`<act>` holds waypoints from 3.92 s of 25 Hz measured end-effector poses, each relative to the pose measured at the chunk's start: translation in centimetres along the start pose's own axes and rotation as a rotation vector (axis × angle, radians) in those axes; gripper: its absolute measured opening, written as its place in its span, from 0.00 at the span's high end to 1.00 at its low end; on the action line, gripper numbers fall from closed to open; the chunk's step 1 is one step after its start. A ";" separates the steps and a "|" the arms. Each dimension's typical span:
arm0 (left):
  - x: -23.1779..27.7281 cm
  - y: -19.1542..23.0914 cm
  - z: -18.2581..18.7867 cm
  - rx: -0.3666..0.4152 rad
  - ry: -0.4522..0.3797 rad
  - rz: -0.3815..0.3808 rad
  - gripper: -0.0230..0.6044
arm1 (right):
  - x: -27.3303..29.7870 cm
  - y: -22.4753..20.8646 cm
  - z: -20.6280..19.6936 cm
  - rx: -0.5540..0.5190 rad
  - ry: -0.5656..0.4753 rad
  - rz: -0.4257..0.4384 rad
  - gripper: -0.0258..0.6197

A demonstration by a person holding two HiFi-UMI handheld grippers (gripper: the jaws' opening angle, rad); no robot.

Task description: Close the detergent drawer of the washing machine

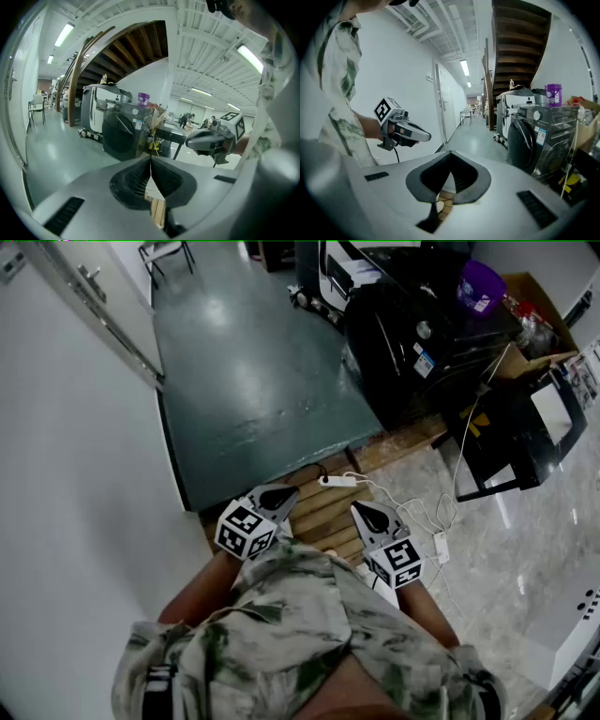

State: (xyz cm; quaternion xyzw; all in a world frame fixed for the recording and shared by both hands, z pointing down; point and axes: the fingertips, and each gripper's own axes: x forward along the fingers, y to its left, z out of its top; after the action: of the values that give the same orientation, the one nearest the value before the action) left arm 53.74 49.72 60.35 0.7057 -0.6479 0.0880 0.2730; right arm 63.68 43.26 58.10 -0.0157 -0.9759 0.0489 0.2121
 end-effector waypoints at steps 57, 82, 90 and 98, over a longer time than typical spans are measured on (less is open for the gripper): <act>3.6 58.2 37.4 0.086 -0.014 0.137 0.75 | 53.4 -21.7 38.9 -0.047 0.143 0.120 0.90; 27.0 60.3 54.8 0.379 0.124 -0.388 0.75 | 47.6 -41.2 45.6 0.295 0.051 -0.603 0.90; 32.0 62.5 56.5 0.450 0.145 -0.477 0.75 | 48.5 -43.0 46.7 0.391 0.037 -0.796 0.90; 38.2 62.6 55.4 0.496 0.176 -0.476 0.75 | 47.9 -43.6 45.1 0.470 0.041 -0.887 0.90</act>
State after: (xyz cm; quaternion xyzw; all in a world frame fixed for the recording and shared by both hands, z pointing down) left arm -13.71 -11.71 49.31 0.8715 -0.3982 0.2367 0.1610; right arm 1.01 -1.65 41.49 0.4480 -0.8468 0.1724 0.2292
